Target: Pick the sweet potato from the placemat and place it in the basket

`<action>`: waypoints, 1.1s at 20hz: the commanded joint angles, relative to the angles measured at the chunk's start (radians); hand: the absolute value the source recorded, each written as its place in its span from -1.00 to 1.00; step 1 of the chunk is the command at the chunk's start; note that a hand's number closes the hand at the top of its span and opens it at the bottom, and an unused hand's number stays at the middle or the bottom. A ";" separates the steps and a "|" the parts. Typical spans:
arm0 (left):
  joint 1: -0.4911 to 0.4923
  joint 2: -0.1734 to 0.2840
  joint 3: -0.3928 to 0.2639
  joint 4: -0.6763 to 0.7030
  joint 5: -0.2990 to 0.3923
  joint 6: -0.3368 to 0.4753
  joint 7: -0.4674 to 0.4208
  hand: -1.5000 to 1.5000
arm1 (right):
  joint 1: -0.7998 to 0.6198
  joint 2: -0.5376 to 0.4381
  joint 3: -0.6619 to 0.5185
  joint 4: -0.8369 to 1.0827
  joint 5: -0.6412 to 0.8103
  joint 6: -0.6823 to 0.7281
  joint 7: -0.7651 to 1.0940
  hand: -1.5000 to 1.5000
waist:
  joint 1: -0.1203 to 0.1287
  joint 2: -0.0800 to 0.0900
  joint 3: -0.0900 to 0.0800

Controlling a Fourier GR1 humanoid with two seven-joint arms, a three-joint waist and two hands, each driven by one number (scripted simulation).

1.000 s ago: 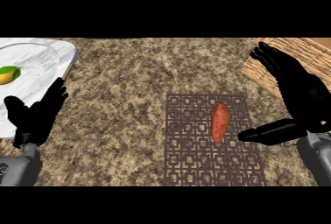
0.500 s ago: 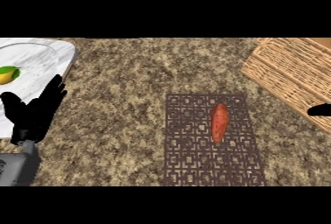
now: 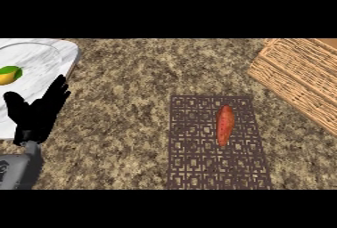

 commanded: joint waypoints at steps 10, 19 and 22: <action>0.029 -0.041 0.026 0.007 -0.028 -0.028 -0.025 0.00 | 0.215 0.189 -0.136 0.073 0.115 0.052 -0.320 -1.00 | 0.002 -0.001 0.000; -0.026 -0.058 0.031 -0.012 -0.062 -0.023 0.053 0.00 | 0.170 0.454 -0.011 0.069 0.326 -0.156 -0.345 -1.00 | 0.006 0.000 0.000; -0.032 -0.041 0.068 0.038 -0.038 -0.060 0.011 0.00 | 0.128 0.532 0.015 0.221 0.397 -0.212 -0.476 -1.00 | 0.011 0.003 0.001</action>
